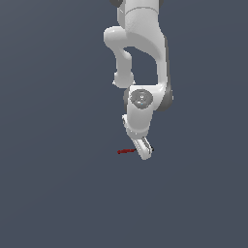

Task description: Pick up the object and move it to a goal position.

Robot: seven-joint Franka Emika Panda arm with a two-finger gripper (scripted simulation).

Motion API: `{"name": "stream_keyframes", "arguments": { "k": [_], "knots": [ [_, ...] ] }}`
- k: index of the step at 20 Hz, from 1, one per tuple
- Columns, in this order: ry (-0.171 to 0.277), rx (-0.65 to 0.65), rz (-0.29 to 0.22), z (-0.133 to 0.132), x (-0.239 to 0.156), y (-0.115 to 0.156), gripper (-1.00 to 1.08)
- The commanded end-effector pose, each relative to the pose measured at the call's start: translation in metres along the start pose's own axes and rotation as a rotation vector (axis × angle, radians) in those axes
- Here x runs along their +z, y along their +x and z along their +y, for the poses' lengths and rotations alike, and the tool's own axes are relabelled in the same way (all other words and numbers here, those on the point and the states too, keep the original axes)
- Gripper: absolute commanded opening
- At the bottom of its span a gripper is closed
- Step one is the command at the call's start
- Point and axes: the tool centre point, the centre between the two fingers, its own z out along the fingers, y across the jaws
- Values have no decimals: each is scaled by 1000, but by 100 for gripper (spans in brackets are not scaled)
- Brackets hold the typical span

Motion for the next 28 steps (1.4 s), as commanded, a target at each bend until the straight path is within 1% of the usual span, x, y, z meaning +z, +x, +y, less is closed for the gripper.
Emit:
{"name": "stream_keyframes", "arguments": {
  "k": [1, 7, 12, 21, 28],
  "knots": [
    [2, 60, 2, -2, 4, -2, 100],
    [5, 161, 6, -4, 11, -6, 100],
    [6, 210, 8, -5, 15, -8, 100],
    [6, 222, 8, -5, 19, -9, 100],
    [7, 226, 8, -4, 50, -8, 100]
  ]
}}
